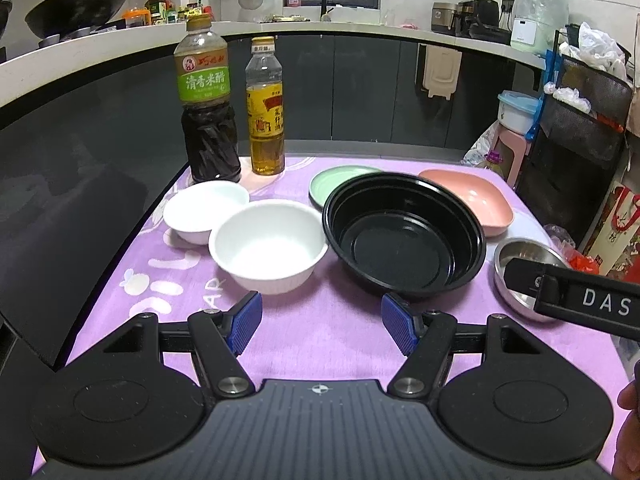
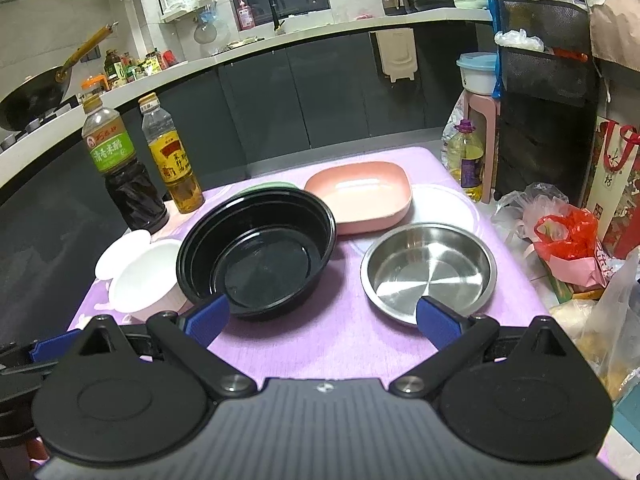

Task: Organize plates and bowls
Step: 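Close both grippers on the black bowl's rim, then carry the black bowl with both grippers, lower it onto the cloth, open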

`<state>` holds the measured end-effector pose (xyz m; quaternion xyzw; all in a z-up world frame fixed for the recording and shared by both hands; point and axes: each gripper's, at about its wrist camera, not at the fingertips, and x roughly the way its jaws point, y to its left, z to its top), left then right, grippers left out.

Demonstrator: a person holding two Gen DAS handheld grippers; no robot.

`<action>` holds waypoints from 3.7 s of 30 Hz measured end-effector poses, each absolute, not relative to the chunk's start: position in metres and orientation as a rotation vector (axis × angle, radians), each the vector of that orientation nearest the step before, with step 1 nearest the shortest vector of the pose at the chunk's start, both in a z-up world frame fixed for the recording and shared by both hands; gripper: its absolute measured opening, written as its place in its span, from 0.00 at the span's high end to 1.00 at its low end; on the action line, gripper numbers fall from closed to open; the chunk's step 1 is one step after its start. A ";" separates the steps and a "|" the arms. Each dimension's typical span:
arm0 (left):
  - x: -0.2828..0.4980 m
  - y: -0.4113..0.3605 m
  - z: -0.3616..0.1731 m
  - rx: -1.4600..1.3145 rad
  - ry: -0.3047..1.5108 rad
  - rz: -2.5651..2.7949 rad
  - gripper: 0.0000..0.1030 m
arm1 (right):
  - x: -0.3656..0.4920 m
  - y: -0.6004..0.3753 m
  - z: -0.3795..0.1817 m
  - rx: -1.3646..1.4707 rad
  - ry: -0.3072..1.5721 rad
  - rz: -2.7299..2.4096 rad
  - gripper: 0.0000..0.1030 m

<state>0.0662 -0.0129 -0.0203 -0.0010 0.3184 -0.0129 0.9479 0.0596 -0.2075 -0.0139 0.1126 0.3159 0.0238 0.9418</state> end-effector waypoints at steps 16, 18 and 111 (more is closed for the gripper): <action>0.126 0.000 -0.007 -0.161 0.653 -0.100 0.44 | 0.110 -0.227 -0.025 0.337 0.753 0.086 0.51; 0.137 0.000 -0.010 -0.162 0.669 -0.113 0.49 | 0.118 -0.228 -0.027 0.343 0.762 0.094 0.59; -0.022 0.043 -0.042 -0.025 0.711 -0.081 0.87 | -0.004 -0.167 -0.030 0.234 0.829 0.188 0.82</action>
